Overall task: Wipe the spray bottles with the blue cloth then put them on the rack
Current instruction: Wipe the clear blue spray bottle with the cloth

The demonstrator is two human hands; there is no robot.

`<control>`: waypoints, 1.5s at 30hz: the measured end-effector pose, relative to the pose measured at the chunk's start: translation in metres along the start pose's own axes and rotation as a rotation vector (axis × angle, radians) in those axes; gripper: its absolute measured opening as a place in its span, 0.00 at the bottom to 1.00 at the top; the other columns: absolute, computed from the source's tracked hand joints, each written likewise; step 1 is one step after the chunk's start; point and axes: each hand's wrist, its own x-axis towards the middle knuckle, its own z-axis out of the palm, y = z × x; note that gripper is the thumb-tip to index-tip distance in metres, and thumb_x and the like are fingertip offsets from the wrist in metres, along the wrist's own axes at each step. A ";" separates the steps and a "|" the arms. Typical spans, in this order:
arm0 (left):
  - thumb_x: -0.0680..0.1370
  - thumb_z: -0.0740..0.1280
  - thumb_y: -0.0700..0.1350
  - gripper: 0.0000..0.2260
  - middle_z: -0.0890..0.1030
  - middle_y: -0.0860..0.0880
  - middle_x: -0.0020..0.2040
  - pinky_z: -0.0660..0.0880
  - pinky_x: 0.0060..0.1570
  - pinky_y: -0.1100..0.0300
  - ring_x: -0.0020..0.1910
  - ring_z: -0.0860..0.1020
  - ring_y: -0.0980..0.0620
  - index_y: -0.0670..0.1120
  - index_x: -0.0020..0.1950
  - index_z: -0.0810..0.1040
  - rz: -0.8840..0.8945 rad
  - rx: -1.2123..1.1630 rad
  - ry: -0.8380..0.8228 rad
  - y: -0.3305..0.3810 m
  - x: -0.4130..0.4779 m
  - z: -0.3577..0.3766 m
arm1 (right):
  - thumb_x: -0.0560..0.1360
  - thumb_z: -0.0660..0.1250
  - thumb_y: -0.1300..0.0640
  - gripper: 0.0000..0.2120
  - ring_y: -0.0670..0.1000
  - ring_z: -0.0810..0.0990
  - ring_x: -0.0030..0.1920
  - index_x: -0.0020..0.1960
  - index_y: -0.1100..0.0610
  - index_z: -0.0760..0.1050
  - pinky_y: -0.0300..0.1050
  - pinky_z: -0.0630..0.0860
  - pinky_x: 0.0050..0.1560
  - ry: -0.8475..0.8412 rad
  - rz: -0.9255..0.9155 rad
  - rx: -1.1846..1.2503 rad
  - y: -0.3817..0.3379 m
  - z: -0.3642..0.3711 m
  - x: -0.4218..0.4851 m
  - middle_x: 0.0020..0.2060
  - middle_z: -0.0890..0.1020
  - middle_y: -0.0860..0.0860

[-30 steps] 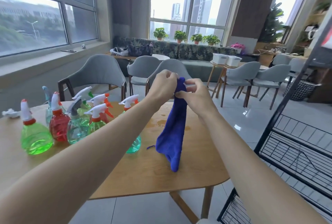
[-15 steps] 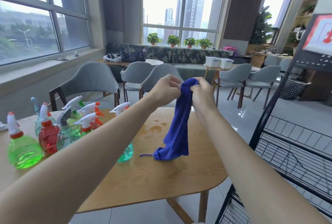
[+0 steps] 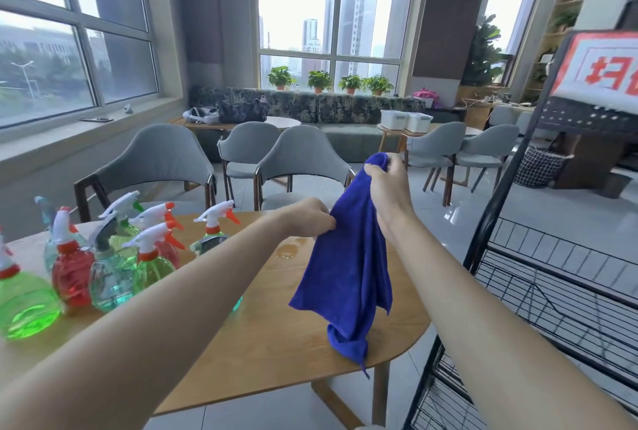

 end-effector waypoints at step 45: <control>0.83 0.56 0.32 0.09 0.79 0.38 0.41 0.85 0.50 0.39 0.25 0.82 0.42 0.40 0.46 0.70 -0.216 -1.128 0.494 0.001 0.003 -0.036 | 0.79 0.59 0.64 0.08 0.51 0.78 0.41 0.55 0.55 0.72 0.46 0.71 0.35 -0.214 -0.134 -0.768 0.026 0.021 -0.045 0.43 0.79 0.52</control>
